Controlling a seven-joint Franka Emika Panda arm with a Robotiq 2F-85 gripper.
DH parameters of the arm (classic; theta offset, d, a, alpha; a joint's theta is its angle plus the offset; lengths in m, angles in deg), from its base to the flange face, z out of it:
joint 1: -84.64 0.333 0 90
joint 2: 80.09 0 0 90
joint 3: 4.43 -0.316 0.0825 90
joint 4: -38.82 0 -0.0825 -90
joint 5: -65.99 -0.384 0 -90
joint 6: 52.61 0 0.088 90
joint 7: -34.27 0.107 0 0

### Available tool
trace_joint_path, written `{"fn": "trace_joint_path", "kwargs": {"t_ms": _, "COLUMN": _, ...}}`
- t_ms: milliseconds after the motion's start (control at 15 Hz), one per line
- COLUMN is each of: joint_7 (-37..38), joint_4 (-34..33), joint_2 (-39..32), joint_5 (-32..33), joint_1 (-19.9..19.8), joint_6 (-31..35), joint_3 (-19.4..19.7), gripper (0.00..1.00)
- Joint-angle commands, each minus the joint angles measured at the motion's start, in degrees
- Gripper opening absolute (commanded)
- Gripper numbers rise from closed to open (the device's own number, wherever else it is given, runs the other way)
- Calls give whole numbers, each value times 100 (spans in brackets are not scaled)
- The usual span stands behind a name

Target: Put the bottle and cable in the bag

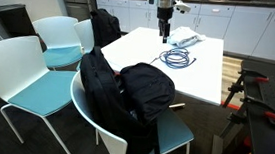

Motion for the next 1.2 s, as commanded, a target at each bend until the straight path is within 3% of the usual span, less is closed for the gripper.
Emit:
{"fn": "trace_joint_path", "kwargs": {"t_ms": 0, "joint_7": 171, "joint_4": 324, "joint_2": -35, "joint_5": 492, "joint_1": -71, "joint_6": 513, "joint_3": 125, "gripper": 100}}
{"fn": "trace_joint_path", "kwargs": {"t_ms": 800, "joint_7": 219, "joint_4": 427, "joint_2": -446, "joint_5": 773, "joint_1": -277, "joint_6": 1194, "joint_3": 134, "gripper": 100}}
{"fn": "trace_joint_path", "kwargs": {"t_ms": 1133, "joint_7": 236, "joint_4": 446, "joint_2": -499, "joint_5": 800, "joint_1": -305, "joint_6": 998, "joint_3": 192, "gripper": 100}}
